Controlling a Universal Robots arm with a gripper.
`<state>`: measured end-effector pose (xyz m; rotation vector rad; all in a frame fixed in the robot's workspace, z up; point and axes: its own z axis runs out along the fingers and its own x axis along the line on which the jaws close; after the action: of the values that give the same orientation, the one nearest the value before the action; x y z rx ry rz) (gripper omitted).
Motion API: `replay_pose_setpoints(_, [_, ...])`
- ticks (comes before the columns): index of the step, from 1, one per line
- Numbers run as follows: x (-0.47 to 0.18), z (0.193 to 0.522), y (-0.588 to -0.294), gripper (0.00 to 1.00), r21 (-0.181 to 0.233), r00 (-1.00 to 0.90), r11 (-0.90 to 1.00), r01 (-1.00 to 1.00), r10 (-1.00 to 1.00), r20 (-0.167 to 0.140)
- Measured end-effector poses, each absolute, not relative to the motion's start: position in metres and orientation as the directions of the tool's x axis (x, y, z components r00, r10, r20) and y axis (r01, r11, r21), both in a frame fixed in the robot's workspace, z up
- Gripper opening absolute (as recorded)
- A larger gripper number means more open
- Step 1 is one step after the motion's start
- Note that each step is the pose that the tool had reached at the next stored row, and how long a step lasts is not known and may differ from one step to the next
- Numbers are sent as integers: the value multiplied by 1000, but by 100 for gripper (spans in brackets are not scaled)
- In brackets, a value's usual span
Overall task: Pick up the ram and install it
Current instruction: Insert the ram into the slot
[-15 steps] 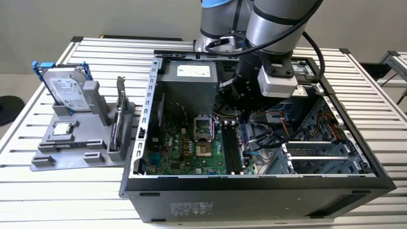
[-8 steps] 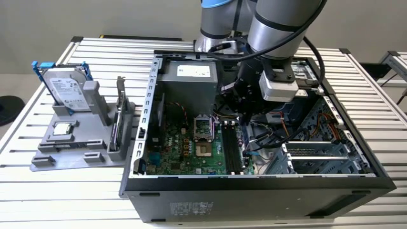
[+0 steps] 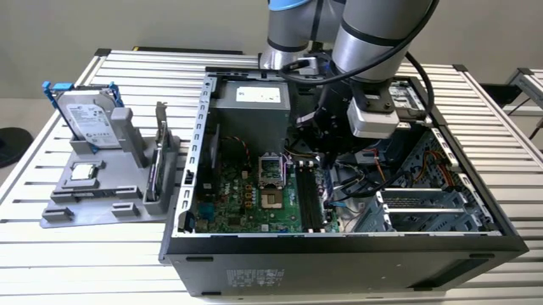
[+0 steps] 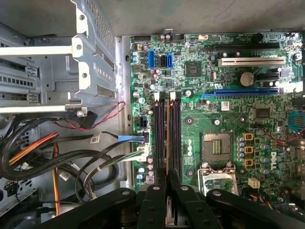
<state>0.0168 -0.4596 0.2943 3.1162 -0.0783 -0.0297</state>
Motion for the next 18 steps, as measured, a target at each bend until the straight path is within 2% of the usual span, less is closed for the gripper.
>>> replay_pose_setpoints(18, [19, 289, -460, 0, 25, 999, -998, -50, -50, -18])
